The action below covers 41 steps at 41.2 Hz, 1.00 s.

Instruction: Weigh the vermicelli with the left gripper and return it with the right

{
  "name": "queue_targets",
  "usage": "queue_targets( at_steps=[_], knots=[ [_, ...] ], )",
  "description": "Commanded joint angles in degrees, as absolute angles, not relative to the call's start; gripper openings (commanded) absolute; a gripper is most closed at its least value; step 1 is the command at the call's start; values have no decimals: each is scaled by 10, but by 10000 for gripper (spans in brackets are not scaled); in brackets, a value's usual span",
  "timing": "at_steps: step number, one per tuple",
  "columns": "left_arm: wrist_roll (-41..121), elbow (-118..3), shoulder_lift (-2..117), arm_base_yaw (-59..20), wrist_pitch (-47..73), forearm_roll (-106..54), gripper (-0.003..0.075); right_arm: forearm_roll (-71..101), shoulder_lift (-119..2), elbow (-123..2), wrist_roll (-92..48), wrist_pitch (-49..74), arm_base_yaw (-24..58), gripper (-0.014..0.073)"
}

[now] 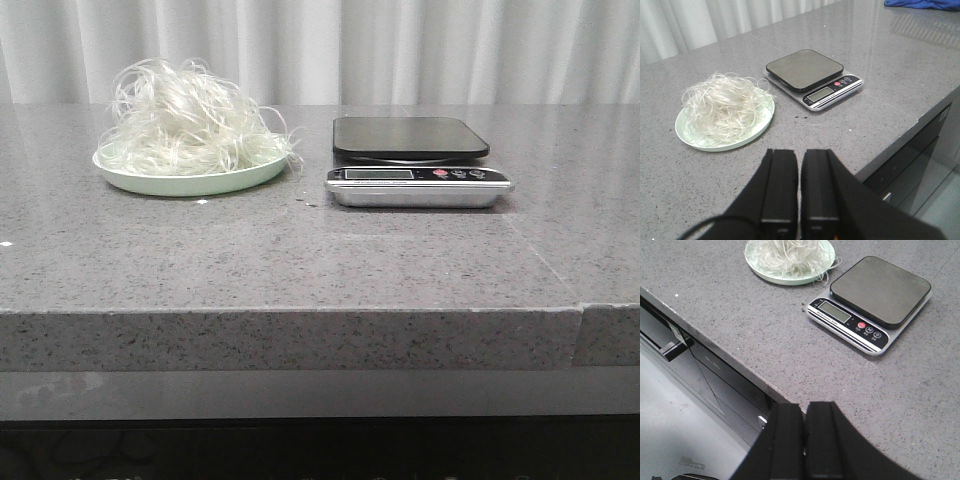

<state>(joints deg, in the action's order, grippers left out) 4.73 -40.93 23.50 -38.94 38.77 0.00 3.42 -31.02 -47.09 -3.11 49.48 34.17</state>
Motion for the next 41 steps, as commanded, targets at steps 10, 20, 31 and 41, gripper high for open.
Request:
queue_targets(
  at_steps=[10,20,31,41],
  knots=[
    [41,-424,239,-393,344,-8,141,30,-312,-485,-30,461,339,145],
    [41,-419,236,-391,344,-8,141,30,-312,-485,-30,461,339,145],
    [41,-320,177,-280,301,15,141,30,-312,-485,-30,461,339,145],
    [41,-106,45,-160,60,13,141,30,-312,-485,-30,461,339,145]
  ],
)
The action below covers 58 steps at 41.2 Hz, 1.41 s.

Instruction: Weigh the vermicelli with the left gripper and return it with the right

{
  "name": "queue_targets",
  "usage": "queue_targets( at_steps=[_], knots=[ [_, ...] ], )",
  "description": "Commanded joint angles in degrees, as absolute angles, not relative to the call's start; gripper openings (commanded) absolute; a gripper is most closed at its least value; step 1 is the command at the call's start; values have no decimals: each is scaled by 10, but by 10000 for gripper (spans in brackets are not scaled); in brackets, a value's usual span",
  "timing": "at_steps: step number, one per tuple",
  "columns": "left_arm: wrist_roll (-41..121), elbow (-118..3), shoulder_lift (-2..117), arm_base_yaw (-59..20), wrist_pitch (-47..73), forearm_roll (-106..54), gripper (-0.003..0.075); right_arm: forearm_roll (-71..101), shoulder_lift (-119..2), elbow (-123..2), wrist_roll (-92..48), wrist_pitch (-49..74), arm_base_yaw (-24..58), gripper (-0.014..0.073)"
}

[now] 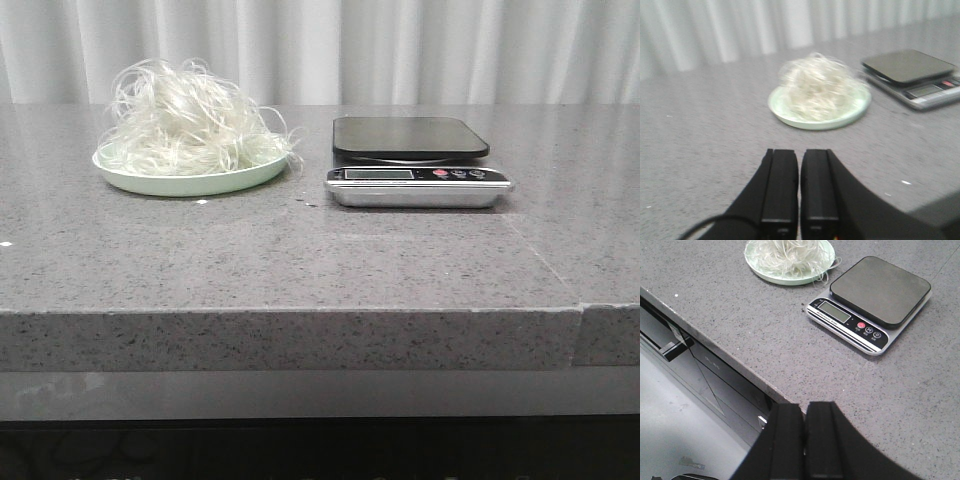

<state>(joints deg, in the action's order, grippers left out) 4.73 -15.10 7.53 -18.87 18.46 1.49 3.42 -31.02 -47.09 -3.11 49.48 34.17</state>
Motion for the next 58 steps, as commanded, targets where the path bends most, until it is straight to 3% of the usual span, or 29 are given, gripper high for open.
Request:
queue_targets(
  at_steps=[1,7,16,58],
  knots=[
    [41,-90,31,-147,37,13,141,30,-312,-485,-30,461,339,145],
    [41,2,-16,-95,-35,-16,141,30,-312,-485,-30,461,339,145],
    [41,5,-15,-59,-23,-30,141,31,-312,-485,-30,463,339,145],
    [41,5,-15,-50,-24,-30,141,31,-312,-485,-30,463,339,145]
  ],
)
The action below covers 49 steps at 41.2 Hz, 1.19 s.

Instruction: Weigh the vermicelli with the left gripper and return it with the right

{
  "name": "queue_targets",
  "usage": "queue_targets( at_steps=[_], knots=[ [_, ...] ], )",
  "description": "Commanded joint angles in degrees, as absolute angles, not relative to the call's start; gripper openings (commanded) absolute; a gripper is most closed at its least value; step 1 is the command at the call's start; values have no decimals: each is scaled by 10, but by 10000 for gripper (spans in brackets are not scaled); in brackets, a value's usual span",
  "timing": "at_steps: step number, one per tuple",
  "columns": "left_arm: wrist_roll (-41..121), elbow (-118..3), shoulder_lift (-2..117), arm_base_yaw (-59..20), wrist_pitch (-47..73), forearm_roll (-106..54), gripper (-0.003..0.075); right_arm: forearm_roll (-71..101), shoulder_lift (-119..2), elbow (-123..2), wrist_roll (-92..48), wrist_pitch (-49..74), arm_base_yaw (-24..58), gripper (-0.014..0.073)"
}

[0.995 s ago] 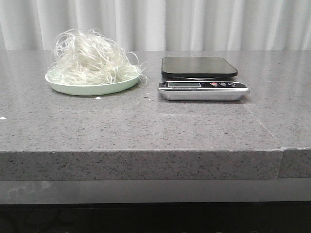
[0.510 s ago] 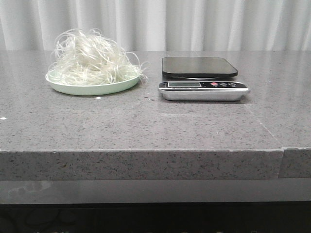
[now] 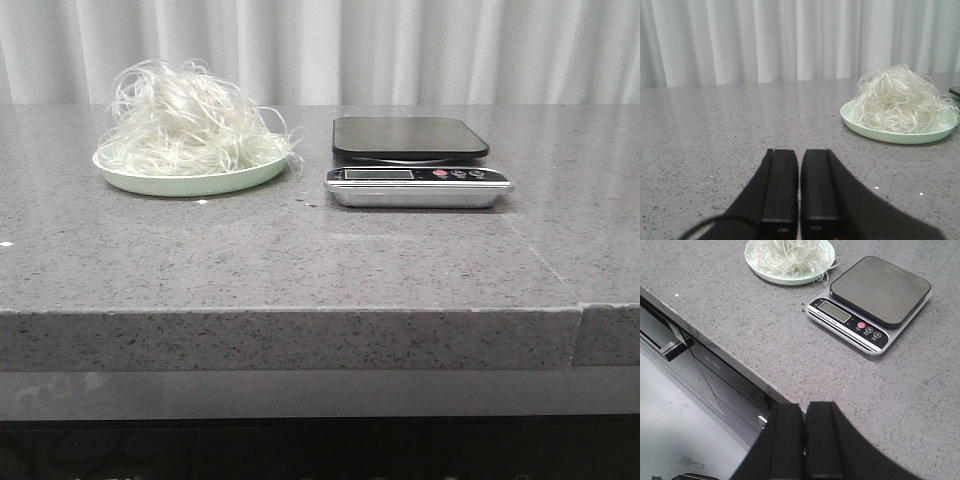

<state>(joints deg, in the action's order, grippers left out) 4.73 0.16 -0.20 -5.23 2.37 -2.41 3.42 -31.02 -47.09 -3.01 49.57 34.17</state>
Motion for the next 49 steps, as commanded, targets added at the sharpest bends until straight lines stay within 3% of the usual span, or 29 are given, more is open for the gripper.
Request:
queue_targets(
  at_steps=[1,14,19,36,49],
  knots=[
    [41,5,-15,-50,-24,-30,141,31,-312,-485,-30,463,339,145],
    [41,5,-15,-50,-24,-30,141,31,-306,-482,-30,461,341,145],
    [41,5,-15,-50,-24,-30,141,29,-275,-458,-32,447,293,145],
    [41,5,-14,-50,-24,-30,141,29,-77,-190,-32,155,40,145],
    [41,5,-14,-50,-24,-30,141,36,1,-30,-32,18,23,145]
  ],
)
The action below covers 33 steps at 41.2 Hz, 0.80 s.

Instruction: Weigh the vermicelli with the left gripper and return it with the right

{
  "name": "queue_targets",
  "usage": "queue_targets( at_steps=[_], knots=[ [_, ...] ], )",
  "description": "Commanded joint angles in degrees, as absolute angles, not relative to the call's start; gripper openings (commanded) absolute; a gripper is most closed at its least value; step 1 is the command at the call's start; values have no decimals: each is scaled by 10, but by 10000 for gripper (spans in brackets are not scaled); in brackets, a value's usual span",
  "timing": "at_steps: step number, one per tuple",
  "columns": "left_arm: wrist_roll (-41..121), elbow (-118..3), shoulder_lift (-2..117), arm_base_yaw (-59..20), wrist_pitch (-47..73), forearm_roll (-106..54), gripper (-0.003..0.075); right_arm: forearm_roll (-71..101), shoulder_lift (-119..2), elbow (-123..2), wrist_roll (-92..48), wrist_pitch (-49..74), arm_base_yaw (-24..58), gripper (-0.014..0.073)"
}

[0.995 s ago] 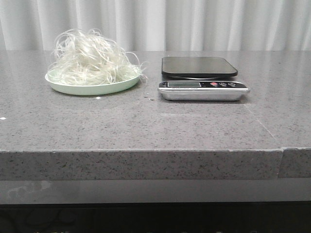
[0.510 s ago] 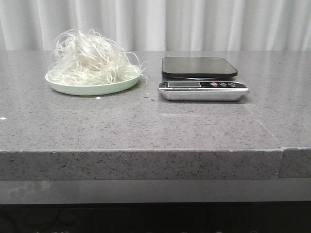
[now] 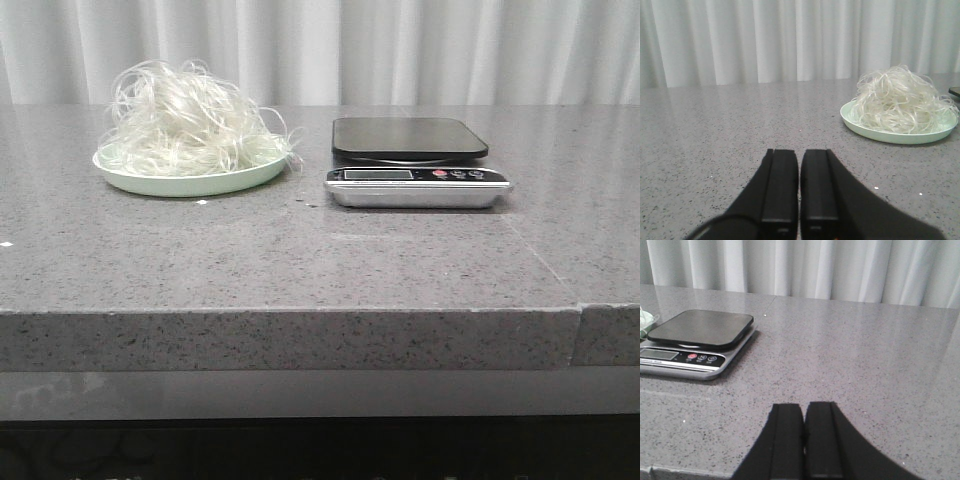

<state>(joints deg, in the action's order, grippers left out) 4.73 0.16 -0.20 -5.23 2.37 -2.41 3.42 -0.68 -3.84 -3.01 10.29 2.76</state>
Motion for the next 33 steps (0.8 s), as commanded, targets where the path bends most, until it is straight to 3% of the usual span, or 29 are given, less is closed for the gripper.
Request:
queue_targets(
  at_steps=[1,33],
  knots=[
    [41,5,-14,-50,-24,-30,141,36,7,-22,-32,13,23,145],
    [41,5,-14,-50,-24,-30,141,61,15,11,-29,-49,15,145]
  ],
)
